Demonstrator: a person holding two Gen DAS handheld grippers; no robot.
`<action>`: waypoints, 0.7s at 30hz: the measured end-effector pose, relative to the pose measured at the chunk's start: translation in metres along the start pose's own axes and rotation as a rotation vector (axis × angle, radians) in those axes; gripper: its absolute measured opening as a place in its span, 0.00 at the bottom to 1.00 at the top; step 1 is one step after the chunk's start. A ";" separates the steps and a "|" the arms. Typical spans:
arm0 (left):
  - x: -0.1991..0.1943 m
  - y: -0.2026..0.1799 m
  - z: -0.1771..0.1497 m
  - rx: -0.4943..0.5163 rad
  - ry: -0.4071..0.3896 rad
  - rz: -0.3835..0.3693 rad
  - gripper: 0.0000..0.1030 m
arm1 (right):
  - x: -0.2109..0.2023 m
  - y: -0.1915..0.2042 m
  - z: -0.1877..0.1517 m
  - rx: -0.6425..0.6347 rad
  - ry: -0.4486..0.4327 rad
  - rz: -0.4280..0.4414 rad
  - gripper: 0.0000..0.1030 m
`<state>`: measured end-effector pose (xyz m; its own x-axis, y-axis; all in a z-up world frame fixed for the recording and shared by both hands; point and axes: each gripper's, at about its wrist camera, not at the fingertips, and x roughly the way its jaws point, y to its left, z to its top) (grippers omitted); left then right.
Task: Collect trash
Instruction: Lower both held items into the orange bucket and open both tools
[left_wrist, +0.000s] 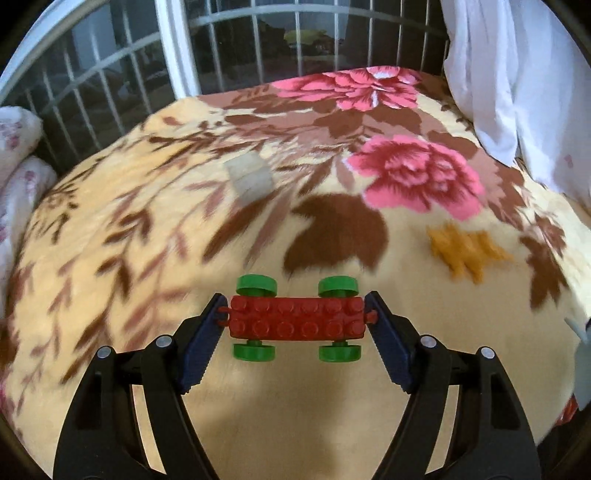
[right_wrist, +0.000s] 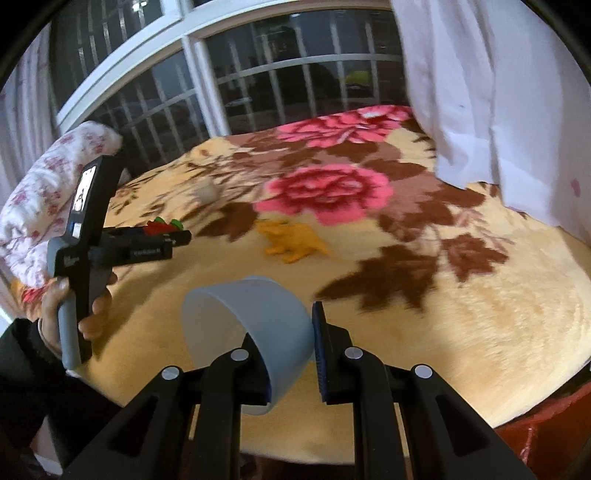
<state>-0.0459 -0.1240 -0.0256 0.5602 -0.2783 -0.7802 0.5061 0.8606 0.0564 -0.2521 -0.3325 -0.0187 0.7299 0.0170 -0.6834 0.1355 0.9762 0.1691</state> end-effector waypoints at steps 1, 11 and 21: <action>-0.012 0.001 -0.008 0.000 -0.009 0.001 0.72 | -0.003 0.010 -0.003 -0.012 0.001 0.012 0.16; -0.105 0.010 -0.092 -0.016 -0.050 -0.016 0.72 | -0.030 0.080 -0.046 -0.073 0.049 0.154 0.16; -0.143 0.003 -0.193 -0.007 0.010 -0.081 0.72 | -0.048 0.111 -0.117 -0.113 0.163 0.209 0.16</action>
<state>-0.2510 0.0012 -0.0338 0.5107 -0.3432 -0.7883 0.5454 0.8381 -0.0116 -0.3504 -0.2000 -0.0502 0.6154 0.2463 -0.7487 -0.0887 0.9655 0.2447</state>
